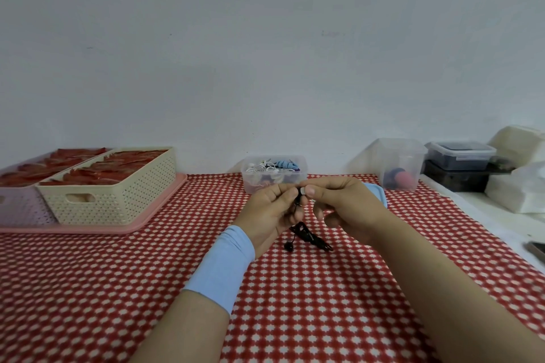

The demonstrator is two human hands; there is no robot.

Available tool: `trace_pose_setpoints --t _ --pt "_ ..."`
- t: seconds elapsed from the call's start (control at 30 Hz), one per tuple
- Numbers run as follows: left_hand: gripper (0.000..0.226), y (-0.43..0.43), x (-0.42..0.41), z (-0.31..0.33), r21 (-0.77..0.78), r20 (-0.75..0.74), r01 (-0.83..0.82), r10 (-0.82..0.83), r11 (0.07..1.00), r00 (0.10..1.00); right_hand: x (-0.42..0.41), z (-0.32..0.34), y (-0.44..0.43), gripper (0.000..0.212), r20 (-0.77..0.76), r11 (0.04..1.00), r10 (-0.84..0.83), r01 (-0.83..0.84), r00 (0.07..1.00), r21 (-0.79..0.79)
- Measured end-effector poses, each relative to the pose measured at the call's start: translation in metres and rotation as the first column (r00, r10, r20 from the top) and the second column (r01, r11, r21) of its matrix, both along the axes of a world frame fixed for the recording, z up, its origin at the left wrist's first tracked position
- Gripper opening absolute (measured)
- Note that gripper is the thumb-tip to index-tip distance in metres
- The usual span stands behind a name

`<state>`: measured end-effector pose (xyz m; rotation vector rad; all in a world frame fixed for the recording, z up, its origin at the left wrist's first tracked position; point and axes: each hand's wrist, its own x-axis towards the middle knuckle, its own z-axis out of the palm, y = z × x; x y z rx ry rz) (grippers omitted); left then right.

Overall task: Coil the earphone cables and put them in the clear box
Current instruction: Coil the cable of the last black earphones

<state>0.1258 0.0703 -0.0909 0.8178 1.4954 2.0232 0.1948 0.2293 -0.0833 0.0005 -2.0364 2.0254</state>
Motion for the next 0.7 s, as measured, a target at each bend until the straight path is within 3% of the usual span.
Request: trace_pose_setpoints --t 0.37,0.7 --pt "0.017 0.005 -0.0027 -0.006 -0.079 -0.094 -0.114 0.106 0.99 0.99 0.0007 -0.0012 -0.0063 0.012 -0.101 0.953 -0.188 0.207 0.977 0.222" --pt "0.015 0.0062 -0.0042 -0.0081 -0.103 -0.096 -0.19 0.18 0.976 0.979 0.0037 0.0 -0.0019 0.015 -0.139 0.912 -0.195 0.232 0.971 0.339"
